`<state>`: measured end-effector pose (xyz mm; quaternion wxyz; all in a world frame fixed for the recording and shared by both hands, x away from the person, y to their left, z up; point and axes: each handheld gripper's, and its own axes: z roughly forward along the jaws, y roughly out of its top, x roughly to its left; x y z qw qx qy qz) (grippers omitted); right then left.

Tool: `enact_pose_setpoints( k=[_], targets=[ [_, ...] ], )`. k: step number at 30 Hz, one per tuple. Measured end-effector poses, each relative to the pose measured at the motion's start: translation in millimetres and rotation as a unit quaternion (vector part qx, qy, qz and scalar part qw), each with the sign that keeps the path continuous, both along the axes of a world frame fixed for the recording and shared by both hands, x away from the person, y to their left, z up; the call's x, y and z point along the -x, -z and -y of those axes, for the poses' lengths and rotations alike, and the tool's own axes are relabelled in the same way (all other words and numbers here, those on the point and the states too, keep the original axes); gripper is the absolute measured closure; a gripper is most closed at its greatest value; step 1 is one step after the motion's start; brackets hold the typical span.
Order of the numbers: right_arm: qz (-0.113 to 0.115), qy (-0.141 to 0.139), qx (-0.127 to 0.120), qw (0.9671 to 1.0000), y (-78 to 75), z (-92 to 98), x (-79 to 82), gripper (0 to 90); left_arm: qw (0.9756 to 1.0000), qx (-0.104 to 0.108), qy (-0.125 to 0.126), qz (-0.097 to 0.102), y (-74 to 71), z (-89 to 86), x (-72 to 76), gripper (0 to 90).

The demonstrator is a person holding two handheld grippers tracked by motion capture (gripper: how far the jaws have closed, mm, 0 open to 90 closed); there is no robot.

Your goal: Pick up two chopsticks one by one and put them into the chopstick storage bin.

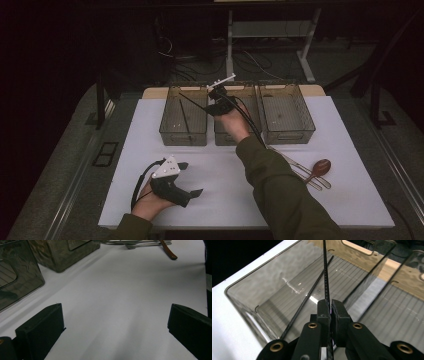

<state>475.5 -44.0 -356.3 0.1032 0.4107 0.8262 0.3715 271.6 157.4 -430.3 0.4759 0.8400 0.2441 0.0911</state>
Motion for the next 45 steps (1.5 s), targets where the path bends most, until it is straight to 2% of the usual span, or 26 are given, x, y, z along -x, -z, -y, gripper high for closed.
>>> enact_pose_setpoints(
  k=[6, 13, 17, 19, 23, 29, 32, 38, 45],
  targets=[
    [-0.012, 0.005, 0.011, 0.9999, 5.5, -21.4, -9.8, 84.7, 1.0000, 0.000, 0.003, 0.003, -0.7, -0.2, -0.2, 0.0],
    [-0.025, 0.003, 0.019, 0.9995, 14.4, -39.9, -12.5, 83.6, 1.0000, 0.003, 0.003, 0.001, -0.7, 0.2, 0.2, 0.0],
    [-0.023, -0.009, 0.011, 0.9996, 15.3, -41.1, -11.7, 73.3, 1.0000, 0.003, 0.003, 0.001, -0.9, -0.5, -0.3, 0.0],
    [-0.011, -0.016, 0.013, 0.9997, 13.2, -40.9, -10.3, 65.1, 1.0000, 0.003, 0.003, 0.001, -0.7, -0.4, -0.3, 0.0],
    [-0.005, -0.025, -0.005, 0.9997, 6.4, -36.2, -8.0, 54.7, 1.0000, 0.001, 0.003, 0.002, -0.8, -0.4, -0.5, 0.0],
    [0.007, -0.050, -0.026, 0.9984, -2.0, -23.1, -0.7, 44.8, 1.0000, 0.002, 0.001, 0.000, -0.5, -0.6, -0.1, 0.0],
    [0.015, -0.063, -0.040, 0.9971, -6.1, -13.9, 4.4, 41.6, 1.0000, 0.002, 0.000, 0.000, -0.4, -1.0, -0.6, 0.0],
    [0.028, -0.090, -0.048, 0.9944, -8.3, 4.6, 15.5, 37.0, 1.0000, -0.001, -0.002, -0.001, 0.7, 0.2, -0.7, 0.0],
    [0.037, -0.093, -0.069, 0.9926, -14.1, 33.0, 29.5, 35.5, 1.0000, -0.007, 0.001, -0.003, 1.0, -0.2, -1.4, 0.0]
  ],
)
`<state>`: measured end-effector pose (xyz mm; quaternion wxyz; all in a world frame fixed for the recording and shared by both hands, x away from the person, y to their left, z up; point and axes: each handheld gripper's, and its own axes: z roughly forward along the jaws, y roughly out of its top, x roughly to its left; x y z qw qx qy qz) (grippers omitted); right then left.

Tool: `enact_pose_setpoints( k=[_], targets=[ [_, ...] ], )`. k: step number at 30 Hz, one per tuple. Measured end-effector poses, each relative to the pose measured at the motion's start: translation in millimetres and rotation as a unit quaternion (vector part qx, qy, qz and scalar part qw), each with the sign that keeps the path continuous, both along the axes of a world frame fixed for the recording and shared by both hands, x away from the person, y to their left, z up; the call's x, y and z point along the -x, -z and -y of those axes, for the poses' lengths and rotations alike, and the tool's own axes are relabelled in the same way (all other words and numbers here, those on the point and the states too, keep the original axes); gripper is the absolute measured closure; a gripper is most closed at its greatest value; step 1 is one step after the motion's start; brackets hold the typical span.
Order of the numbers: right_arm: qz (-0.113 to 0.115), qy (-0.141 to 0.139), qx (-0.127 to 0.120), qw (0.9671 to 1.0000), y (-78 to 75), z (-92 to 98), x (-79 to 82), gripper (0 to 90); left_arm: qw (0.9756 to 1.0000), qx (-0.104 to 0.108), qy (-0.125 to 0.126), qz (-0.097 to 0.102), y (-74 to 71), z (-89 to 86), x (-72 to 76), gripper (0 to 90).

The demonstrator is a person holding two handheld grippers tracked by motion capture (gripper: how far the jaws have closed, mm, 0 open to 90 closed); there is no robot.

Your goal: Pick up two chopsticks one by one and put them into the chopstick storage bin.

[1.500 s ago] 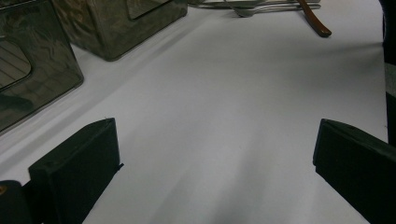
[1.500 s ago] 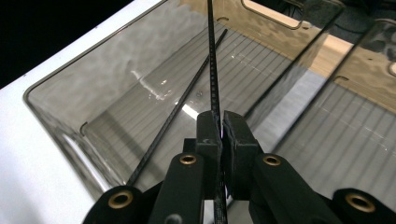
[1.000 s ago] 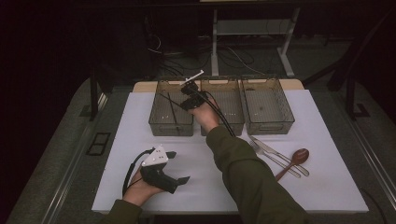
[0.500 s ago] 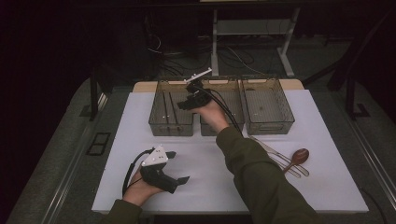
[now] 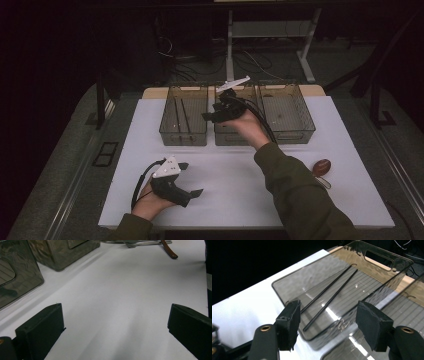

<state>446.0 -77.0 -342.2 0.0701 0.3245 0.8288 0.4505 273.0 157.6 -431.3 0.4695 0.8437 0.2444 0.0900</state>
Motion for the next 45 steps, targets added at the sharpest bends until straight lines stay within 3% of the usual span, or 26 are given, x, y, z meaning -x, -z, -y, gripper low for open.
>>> enact_pose_setpoints(
  k=[14, 27, 38, 45],
  targets=[
    [0.014, -0.029, -0.018, 0.9993, 2.6, 48.2, 40.6, 33.8, 1.0000, 0.003, -0.004, -0.003, 0.8, 0.7, 0.6, 0.0],
    [0.021, -0.019, -0.041, 0.9988, 17.0, 109.7, 79.3, 33.9, 1.0000, -0.001, -0.006, -0.005, 1.9, 0.9, -0.3, 0.0],
    [0.015, -0.029, -0.025, 0.9992, 29.4, 141.0, 107.9, 34.8, 1.0000, -0.002, -0.006, 0.002, 0.5, -0.4, 0.8, 0.0],
    [0.012, -0.023, -0.019, 0.9995, 35.0, 164.5, 126.9, 42.4, 1.0000, 0.001, -0.009, -0.001, 0.4, -0.1, 1.3, 0.0]
  ],
)
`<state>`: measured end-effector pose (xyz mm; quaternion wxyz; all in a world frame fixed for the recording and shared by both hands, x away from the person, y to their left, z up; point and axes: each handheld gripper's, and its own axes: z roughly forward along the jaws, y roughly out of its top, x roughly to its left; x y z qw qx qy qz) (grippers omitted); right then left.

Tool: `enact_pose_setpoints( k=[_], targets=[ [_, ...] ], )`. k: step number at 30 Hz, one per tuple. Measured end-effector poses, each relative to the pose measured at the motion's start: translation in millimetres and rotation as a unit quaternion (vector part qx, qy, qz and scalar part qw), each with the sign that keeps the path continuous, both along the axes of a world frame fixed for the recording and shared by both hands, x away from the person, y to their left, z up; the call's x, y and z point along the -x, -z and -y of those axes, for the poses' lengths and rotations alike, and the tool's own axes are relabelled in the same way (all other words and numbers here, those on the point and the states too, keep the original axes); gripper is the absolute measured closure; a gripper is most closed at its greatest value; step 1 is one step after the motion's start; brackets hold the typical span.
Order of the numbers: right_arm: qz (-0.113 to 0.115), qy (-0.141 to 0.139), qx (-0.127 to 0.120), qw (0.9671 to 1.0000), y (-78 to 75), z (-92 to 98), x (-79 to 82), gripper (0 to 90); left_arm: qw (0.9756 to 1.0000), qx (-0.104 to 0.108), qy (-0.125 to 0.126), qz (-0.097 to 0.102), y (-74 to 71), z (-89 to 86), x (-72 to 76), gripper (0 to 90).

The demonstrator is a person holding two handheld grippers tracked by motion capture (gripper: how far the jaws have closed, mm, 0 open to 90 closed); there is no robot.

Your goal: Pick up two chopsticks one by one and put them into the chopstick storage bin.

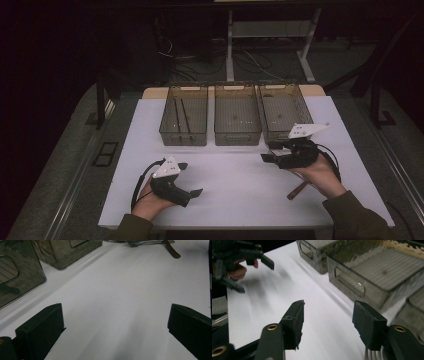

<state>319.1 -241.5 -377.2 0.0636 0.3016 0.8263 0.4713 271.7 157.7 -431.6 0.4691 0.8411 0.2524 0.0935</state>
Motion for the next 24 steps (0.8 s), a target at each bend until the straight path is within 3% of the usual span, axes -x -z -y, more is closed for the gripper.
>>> enact_pose_setpoints(
  k=[6, 14, 24],
  targets=[
    [-0.015, 0.005, 0.008, 0.9998, 10.0, 17.5, 17.6, 52.7, 1.0000, 0.000, 0.000, 0.000, -0.3, -0.1, 0.4, 0.0],
    [-0.018, 0.008, 0.021, 0.9996, 18.1, 37.5, 34.8, 65.8, 1.0000, 0.000, -0.002, -0.001, 0.1, 0.0, 0.1, 0.0],
    [-0.030, 0.014, 0.054, 0.9980, 34.6, 63.1, 52.5, 85.4, 1.0000, -0.004, 0.001, -0.001, -0.1, -1.0, 0.3, 0.0]
  ],
)
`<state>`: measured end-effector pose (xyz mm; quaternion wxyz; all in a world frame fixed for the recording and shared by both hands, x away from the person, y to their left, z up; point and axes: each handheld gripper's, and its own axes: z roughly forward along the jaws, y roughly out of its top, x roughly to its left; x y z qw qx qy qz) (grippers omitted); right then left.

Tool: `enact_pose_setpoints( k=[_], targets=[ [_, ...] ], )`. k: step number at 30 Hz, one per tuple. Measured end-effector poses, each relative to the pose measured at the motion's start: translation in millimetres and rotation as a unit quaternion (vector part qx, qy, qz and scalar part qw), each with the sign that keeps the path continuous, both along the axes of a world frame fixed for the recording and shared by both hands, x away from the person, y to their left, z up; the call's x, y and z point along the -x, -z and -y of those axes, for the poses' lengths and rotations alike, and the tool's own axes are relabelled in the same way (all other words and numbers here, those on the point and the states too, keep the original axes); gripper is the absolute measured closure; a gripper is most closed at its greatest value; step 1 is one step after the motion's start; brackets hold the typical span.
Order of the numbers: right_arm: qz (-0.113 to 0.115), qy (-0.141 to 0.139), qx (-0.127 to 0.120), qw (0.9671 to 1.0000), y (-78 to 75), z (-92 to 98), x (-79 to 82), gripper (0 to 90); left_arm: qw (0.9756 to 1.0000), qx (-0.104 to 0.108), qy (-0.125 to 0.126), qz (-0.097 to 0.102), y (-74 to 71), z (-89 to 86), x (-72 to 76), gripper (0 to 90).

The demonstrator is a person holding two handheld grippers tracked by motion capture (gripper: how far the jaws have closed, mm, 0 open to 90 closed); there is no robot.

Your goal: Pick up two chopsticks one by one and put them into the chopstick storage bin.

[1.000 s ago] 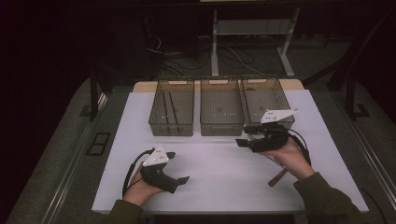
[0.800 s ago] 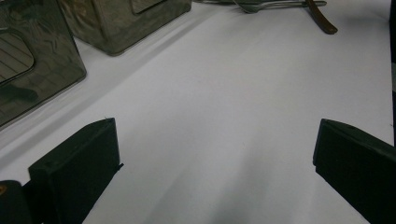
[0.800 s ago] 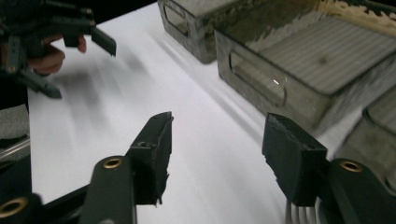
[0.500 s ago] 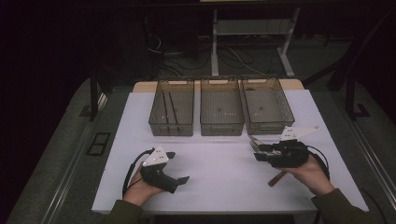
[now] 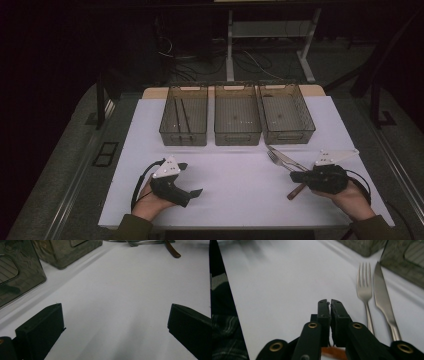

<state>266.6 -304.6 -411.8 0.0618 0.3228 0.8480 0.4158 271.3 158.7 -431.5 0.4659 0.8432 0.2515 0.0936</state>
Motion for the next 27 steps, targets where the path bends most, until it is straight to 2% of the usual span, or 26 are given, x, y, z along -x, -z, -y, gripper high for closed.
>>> enact_pose_setpoints(
  k=[5, 13, 15, 22, 27],
  targets=[
    [-0.024, 0.001, 0.013, 0.9996, 12.4, 8.7, 8.9, 88.8, 1.0000, 0.000, -0.001, 0.001, -0.1, 0.5, 0.7, 0.0],
    [-0.044, -0.006, 0.041, 0.9982, 28.4, 10.9, 18.8, 88.8, 1.0000, 0.002, -0.003, 0.000, 1.2, 1.7, 0.9, 0.0],
    [-0.047, -0.009, 0.051, 0.9975, 31.0, 8.8, 18.6, 88.8, 1.0000, 0.001, -0.002, 0.002, 0.5, 1.1, 0.6, 0.0],
    [-0.044, -0.025, 0.059, 0.9970, 35.4, -0.5, 15.0, 88.8, 1.0000, 0.001, -0.004, -0.001, 0.9, 1.9, 1.1, 0.0],
    [-0.040, -0.026, 0.060, 0.9971, 35.3, -8.2, 6.9, 88.8, 1.0000, -0.001, -0.003, -0.001, 1.4, 2.4, 0.7, 0.0]
  ],
)
